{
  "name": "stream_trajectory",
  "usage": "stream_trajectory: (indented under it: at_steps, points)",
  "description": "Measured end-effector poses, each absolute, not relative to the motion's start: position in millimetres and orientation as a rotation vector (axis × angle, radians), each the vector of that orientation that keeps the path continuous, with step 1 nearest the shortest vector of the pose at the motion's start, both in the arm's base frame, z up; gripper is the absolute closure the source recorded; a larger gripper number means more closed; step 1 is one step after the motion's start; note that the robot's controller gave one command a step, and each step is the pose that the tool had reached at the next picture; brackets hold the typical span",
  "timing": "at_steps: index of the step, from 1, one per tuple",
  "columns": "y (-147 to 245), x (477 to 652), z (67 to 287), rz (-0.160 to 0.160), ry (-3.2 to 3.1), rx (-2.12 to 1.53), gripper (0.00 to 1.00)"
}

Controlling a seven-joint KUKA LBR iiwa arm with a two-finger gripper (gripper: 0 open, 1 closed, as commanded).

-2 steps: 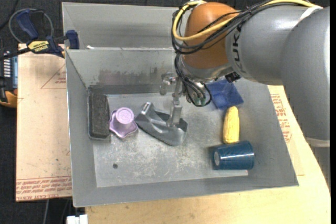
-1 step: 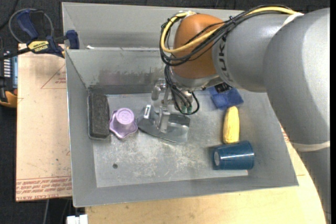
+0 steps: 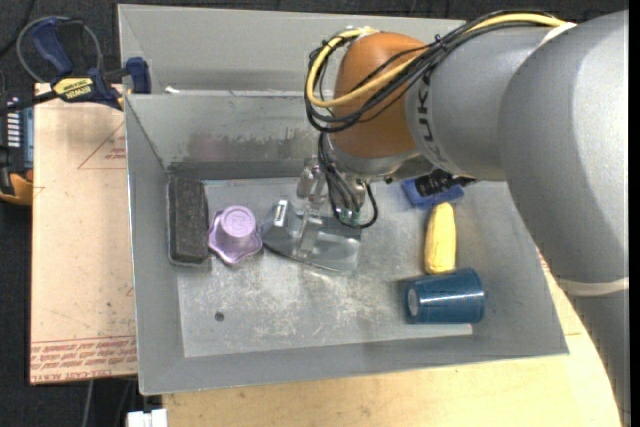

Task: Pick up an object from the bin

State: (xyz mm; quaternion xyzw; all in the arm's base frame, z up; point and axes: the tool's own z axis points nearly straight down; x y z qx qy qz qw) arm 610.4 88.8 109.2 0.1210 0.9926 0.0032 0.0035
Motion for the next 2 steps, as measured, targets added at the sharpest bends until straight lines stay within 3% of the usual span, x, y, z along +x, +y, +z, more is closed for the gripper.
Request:
stream_trajectory:
  at_steps: [1, 2]
  points:
    - [83.9, 613.5, 113.2, 0.021, 3.082, 0.551, 0.0]
    - [89.9, 598.7, 69.7, 0.012, 3.096, 0.483, 0.0]
